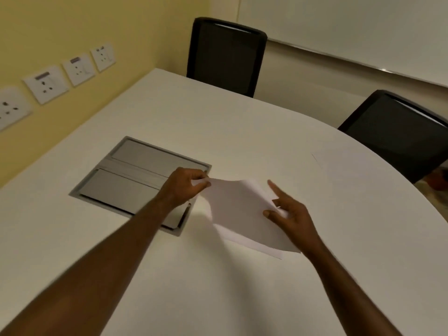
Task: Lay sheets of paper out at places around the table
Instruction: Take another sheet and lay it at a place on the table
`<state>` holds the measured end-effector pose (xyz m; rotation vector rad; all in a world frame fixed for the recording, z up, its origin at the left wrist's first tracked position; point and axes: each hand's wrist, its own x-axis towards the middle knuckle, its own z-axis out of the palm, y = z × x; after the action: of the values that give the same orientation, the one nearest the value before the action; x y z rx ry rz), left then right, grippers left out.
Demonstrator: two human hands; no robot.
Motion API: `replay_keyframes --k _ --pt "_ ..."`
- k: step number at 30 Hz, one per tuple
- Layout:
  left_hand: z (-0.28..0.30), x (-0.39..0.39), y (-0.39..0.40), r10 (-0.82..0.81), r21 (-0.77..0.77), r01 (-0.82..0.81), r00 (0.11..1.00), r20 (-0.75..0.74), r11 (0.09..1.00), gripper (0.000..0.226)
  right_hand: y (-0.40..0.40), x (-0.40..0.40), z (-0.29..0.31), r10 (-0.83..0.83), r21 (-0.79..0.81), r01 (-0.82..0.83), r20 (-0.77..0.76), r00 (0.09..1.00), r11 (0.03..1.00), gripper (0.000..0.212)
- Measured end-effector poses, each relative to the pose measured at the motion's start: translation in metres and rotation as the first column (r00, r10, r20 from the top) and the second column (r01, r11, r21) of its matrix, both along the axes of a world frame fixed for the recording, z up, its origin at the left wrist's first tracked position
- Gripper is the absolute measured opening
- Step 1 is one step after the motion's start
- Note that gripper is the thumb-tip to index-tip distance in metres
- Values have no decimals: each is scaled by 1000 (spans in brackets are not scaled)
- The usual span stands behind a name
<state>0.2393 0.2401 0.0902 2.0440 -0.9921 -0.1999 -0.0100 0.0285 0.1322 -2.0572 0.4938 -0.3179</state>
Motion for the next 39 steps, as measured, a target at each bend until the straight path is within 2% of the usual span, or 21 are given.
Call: replay_keyframes --k 3,5,9,14,16,22,28,36,39 --pt "27 5 48 8 60 -7 1000 -4 998 12 19 10 26 -52 58 52 -2 999 997 86" --pt "37 5 83 46 49 -45 998 -31 998 10 38 24 35 -68 90 67 8 998 994 92" --pt "40 6 163 144 65 -135 977 -157 989 14 88 65 40 -79 -21 80 12 997 997 87" --pt "24 -4 283 273 171 -227 903 -332 959 23 175 122 20 14 -28 -15 -29 999 1000 85" --pt "11 -15 331 339 238 -266 870 -359 934 30 216 140 5 64 -32 -66 -72 995 997 86" --pt "-40 -66 455 512 448 -345 792 -332 825 42 341 167 -62 229 -38 -246 -247 942 969 99" --pt "-80 -97 525 611 550 -387 728 -311 740 41 422 168 -111 305 -55 -350 -375 875 935 103" --pt "-111 -107 552 653 655 -410 738 -170 634 47 453 159 -147 289 -148 -408 -496 819 901 102" --pt "-120 -109 554 619 715 -374 778 -104 590 45 455 155 -156 271 -184 -412 -512 815 892 101"
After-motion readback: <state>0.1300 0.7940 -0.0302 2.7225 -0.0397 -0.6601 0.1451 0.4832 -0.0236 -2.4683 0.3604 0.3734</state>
